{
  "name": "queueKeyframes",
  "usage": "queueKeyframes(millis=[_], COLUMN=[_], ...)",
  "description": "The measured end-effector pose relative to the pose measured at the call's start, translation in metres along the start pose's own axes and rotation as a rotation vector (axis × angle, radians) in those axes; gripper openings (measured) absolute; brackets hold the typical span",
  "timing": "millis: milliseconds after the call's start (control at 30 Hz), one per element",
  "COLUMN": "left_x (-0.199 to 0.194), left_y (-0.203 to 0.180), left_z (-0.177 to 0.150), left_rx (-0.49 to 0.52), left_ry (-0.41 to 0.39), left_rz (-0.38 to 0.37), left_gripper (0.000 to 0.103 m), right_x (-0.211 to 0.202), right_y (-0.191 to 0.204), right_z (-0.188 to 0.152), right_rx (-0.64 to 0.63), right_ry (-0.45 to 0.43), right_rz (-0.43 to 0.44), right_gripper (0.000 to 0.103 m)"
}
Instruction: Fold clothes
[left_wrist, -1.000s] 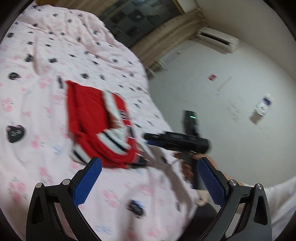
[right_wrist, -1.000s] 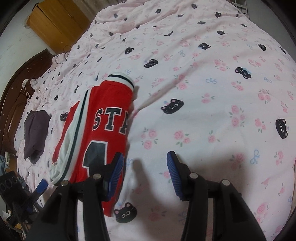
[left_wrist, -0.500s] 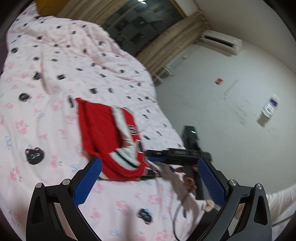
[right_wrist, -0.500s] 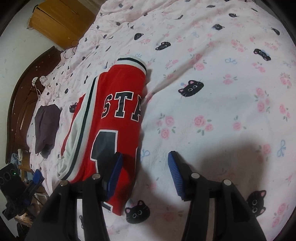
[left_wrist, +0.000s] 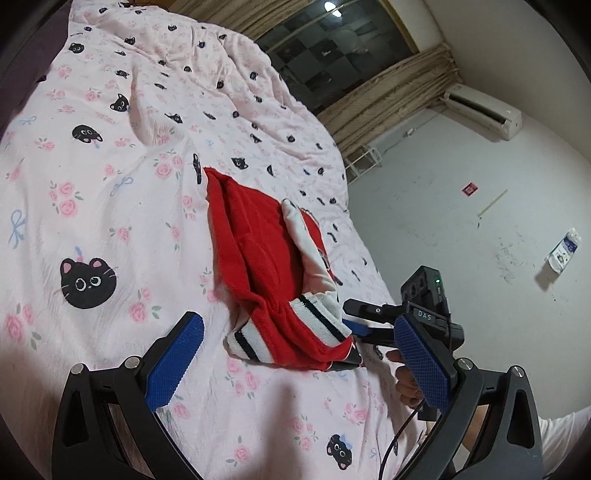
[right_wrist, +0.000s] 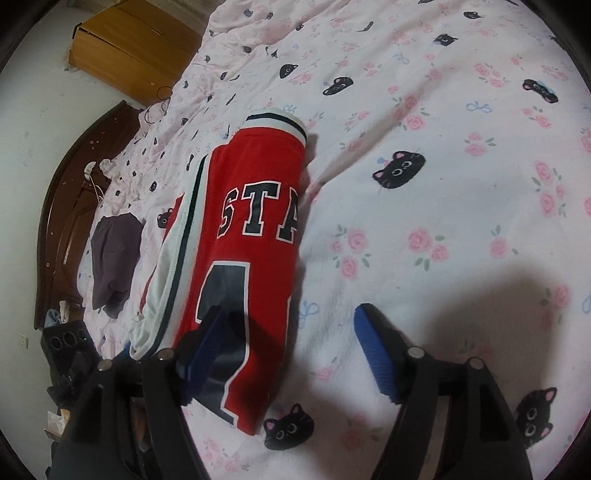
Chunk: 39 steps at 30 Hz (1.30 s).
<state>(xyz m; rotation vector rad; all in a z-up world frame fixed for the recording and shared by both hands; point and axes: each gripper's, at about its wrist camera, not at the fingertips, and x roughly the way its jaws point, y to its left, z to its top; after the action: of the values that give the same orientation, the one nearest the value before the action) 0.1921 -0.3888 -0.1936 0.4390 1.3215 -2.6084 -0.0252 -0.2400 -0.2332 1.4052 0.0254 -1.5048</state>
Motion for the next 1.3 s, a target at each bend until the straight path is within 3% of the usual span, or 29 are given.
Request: queueKeyframes(millis=[433, 733, 900, 1067, 1167, 1300], left_x=[-0.003, -0.002, -0.001, 0.000, -0.001, -0.007], left_y=[0.004, 0.005, 0.005, 0.005, 0.004, -0.003], left_z=[-0.003, -0.003, -0.004, -0.004, -0.003, -0.004], left_rx=[-0.004, -0.006, -0.003, -0.005, -0.027, -0.081], left_ry=[-0.026, -0.032, -0.030, -0.022, -0.021, -0.020], left_rz=[-0.029, -0.034, -0.029, -0.017, -0.010, -0.011], left_gripper=[0.102, 0.102, 0.102, 0.102, 0.102, 0.102], right_x=[0.008, 0.031, 0.044, 0.050, 0.053, 0.052], right_y=[-0.004, 0.002, -0.004, -0.014, -0.010, 0.003], right_z=[-0.010, -0.005, 0.000, 0.004, 0.007, 0.013], right_rx=[-0.004, 0.017, 0.066, 0.145, 0.145, 0.143], right_ry=[-0.022, 0.011, 0.010, 0.011, 0.025, 0.015], right_rz=[0.198, 0.342, 0.442, 0.555, 0.539, 0.484], right_gripper=[0.081, 0.078, 0.040, 0.034, 0.009, 0.009])
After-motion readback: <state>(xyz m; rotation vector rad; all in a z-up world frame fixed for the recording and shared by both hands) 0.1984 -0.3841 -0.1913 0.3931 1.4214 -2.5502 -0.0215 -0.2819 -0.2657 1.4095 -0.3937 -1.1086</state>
